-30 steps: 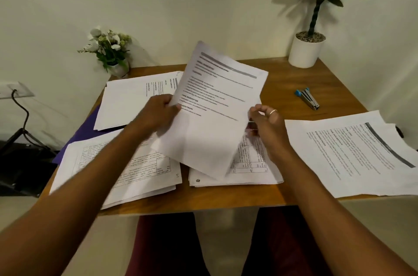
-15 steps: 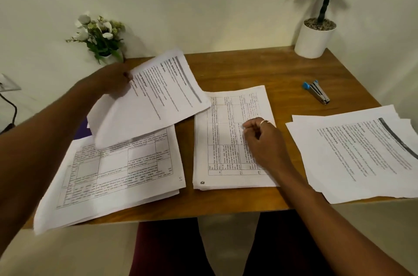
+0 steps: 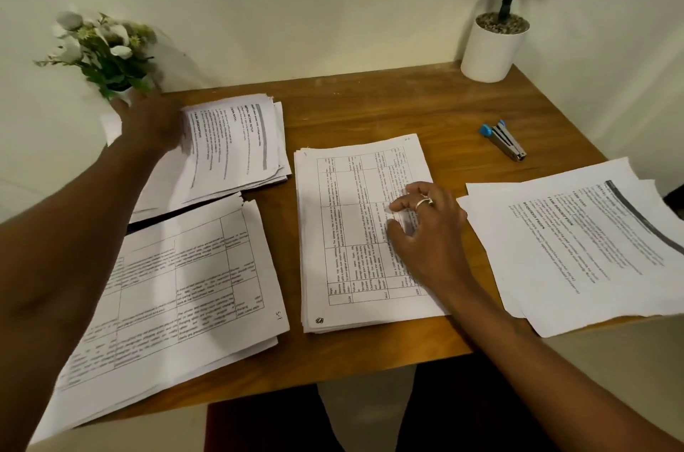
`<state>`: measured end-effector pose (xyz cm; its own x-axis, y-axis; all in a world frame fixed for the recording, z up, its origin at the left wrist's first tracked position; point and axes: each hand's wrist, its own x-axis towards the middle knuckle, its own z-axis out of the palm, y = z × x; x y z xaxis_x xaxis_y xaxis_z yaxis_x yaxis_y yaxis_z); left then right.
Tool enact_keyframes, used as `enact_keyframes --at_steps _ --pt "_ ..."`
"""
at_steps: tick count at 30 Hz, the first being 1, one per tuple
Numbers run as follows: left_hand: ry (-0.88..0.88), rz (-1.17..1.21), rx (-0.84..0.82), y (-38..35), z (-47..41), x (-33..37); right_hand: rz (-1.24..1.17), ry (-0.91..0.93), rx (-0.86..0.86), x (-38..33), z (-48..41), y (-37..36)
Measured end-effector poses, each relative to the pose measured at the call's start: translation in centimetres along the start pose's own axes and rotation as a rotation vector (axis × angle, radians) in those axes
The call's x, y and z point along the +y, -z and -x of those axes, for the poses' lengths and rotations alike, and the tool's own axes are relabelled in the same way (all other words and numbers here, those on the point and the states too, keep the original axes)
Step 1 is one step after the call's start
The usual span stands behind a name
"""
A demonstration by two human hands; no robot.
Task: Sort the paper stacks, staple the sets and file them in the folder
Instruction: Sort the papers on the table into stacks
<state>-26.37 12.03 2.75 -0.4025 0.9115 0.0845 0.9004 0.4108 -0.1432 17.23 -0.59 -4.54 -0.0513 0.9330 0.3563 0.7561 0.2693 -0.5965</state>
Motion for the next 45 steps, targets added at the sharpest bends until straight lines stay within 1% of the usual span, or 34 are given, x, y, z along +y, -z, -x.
enact_keyframes --at_steps 3,6,9,11,14,15,17,18,20,22,25,29,32,34,38,40,42,43,45 --pt "0.032 0.048 0.032 -0.9 0.5 0.5 -0.022 -0.029 -0.013 -0.1 -0.2 0.1" --pt "0.030 0.189 0.035 -1.4 1.8 1.5 -0.017 -0.068 -0.009 -0.2 -0.2 0.3" --pt "0.052 0.336 0.026 -0.4 3.8 3.3 -0.013 -0.151 -0.010 -0.3 -0.4 0.3" --pt "-0.011 0.470 0.069 1.0 5.9 5.2 -0.052 -0.215 -0.009 -0.3 -0.6 0.4" --pt "-0.166 0.714 0.113 3.8 11.1 8.8 -0.110 -0.259 0.006 -0.3 -0.7 0.5" --pt "-0.187 0.771 0.090 4.9 13.3 10.1 -0.129 -0.256 0.024 -0.3 -0.7 0.5" --pt "-0.219 0.866 -0.020 6.5 17.7 12.3 -0.155 -0.251 0.070 -0.2 -0.8 0.5" --pt "-0.236 0.914 -0.076 6.9 19.6 13.1 -0.161 -0.253 0.088 -0.2 -0.7 0.5" --pt "-0.243 0.988 -0.133 6.7 22.5 14.6 -0.176 -0.249 0.112 -0.2 -0.8 0.6" --pt "-0.208 1.017 -0.141 5.7 24.2 15.7 -0.190 -0.228 0.127 -0.4 -0.8 0.8" --pt "-0.196 0.973 -0.121 4.5 25.8 17.2 -0.277 -0.197 0.124 -0.7 -0.5 1.2" --pt "-0.202 0.938 -0.103 3.1 27.2 18.5 -0.399 -0.188 0.061 -0.5 -0.2 1.6" --pt "-0.181 0.937 -0.098 2.8 27.6 18.7 -0.522 -0.225 0.026 -0.9 -0.2 2.5" --pt "-0.156 0.956 -0.061 2.9 27.6 18.5 -0.590 -0.267 0.006 -1.2 -0.1 3.6" --pt "-0.041 0.937 0.090 3.2 27.0 17.3 -0.625 -0.329 -0.040 -1.4 -1.0 5.9" --pt "0.022 0.945 0.097 3.6 26.8 16.8 -0.690 -0.356 -0.054 -1.7 -1.6 7.1" --pt "0.072 1.055 0.057 4.4 26.7 16.1 -0.888 -0.402 -0.092 -2.2 -2.0 8.1" --pt "0.080 1.156 0.026 4.9 26.7 15.7 -1.002 -0.428 -0.122 -2.5 -2.2 8.4" --pt "0.090 1.345 -0.015 6.1 26.6 15.0 -1.125 -0.453 -0.179 -3.1 -2.5 8.8"
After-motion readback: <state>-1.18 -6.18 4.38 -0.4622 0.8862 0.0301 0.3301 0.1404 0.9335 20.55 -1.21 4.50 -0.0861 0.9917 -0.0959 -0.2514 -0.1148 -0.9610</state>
